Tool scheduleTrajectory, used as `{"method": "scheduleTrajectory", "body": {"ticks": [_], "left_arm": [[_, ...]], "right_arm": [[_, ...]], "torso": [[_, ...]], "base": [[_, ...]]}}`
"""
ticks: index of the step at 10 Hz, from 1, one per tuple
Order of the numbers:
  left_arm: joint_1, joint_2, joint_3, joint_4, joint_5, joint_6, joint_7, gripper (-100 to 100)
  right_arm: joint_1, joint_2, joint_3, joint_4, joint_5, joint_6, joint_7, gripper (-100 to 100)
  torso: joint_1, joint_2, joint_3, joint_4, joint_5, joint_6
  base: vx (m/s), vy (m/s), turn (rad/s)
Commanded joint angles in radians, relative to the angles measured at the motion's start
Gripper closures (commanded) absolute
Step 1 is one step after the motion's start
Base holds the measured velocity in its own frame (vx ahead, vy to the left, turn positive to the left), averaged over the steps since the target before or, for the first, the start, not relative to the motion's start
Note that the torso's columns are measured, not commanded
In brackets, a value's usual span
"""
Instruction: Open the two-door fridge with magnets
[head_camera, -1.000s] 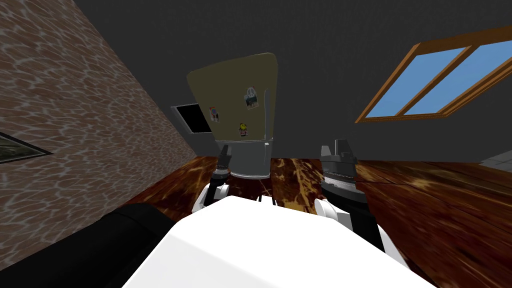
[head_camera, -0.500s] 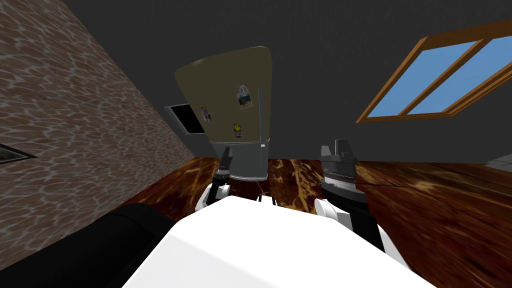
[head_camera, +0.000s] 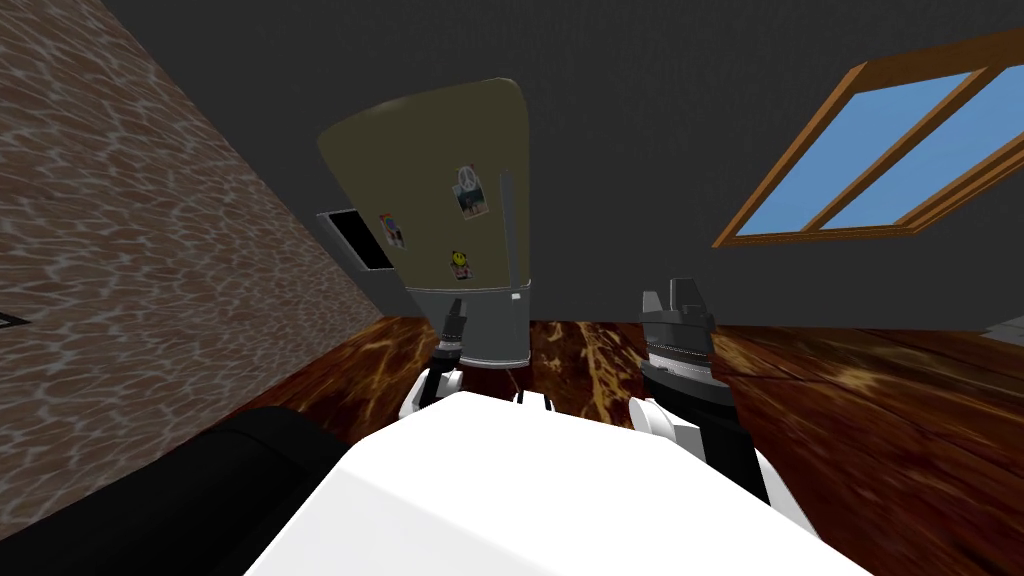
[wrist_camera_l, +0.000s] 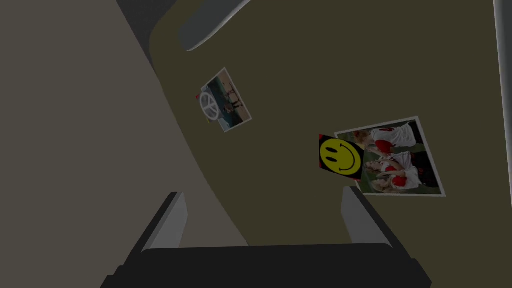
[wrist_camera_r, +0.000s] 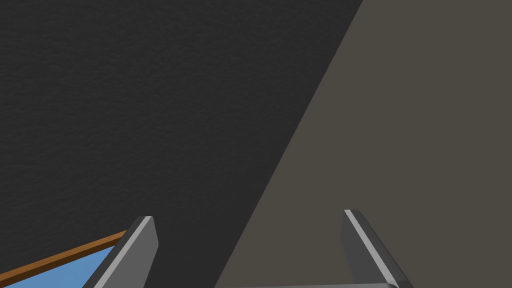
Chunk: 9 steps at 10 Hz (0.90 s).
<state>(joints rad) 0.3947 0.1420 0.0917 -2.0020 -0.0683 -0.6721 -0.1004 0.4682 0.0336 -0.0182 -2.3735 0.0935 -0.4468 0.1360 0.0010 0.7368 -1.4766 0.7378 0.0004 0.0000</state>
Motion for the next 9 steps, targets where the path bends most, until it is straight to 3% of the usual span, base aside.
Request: {"method": "scheduleTrajectory", "body": {"ticks": [1,5,9], "left_arm": [[-0.016,-0.006,0.001,0.070,0.005,-0.023,-0.004,-100],[-0.041,0.001,0.006,0.171,0.016,-0.056,-0.007,-100],[-0.059,-0.020,0.010,0.242,0.023,-0.079,-0.008,-100]], "right_arm": [[0.000,0.000,0.000,0.000,0.000,0.000,0.000,0],[0.000,0.000,0.000,0.000,0.000,0.000,0.000,0],[0.000,0.000,0.000,0.000,0.000,0.000,0.000,0]], "torso": [[-0.003,-0.001,-0.001,0.000,-0.001,0.000],[0.001,0.002,0.001,0.000,0.000,0.000],[0.000,0.004,0.002,0.001,0.000,0.000]], "base": [[0.172,-0.181,0.001],[0.148,-0.152,-0.003],[0.131,-0.126,-0.001]]}}
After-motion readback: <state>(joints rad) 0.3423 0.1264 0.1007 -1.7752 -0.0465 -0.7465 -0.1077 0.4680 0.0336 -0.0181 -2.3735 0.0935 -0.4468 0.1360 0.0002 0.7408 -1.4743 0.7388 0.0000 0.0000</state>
